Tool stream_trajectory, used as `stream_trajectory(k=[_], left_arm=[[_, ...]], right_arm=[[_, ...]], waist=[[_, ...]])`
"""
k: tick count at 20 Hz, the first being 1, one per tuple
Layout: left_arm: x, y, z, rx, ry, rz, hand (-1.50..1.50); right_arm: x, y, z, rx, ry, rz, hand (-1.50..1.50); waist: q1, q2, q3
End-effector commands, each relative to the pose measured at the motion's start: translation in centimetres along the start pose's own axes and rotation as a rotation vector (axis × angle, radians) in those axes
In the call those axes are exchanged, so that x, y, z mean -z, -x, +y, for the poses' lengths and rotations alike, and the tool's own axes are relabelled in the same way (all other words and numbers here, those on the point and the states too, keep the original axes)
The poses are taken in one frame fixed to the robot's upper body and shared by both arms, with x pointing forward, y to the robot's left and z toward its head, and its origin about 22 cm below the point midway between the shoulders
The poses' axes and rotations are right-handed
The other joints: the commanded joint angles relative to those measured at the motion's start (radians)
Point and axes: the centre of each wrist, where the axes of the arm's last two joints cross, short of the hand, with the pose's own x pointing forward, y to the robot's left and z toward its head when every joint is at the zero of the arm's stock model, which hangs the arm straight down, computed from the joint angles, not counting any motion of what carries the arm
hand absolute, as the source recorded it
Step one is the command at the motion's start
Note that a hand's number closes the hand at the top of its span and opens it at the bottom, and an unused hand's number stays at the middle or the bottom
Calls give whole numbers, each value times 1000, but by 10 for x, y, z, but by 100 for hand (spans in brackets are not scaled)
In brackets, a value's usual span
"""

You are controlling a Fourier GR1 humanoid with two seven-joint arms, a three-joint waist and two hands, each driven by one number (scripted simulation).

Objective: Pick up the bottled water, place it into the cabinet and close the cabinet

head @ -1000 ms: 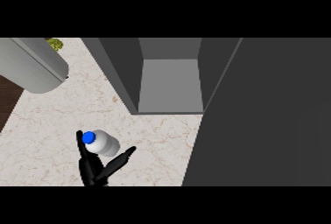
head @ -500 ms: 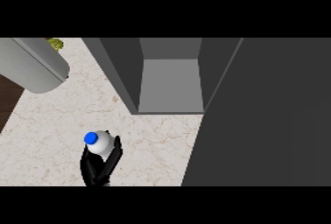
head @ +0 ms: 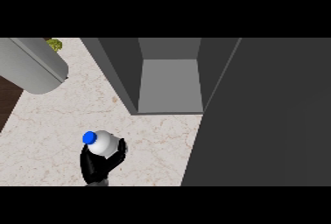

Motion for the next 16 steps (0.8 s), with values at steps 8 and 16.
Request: stream_trajectory(k=[8, 16], left_arm=[[40, -16, 20, -76, 420, 49, 150], [35, -45, 1, -118, 501, 89, 150]], right_arm=[[-4, -18, 3, -36, 26, -52, -150], [-8, -28, -5, -29, 30, -67, -150]], waist=[[5, 1, 0], [10, -1, 1]])
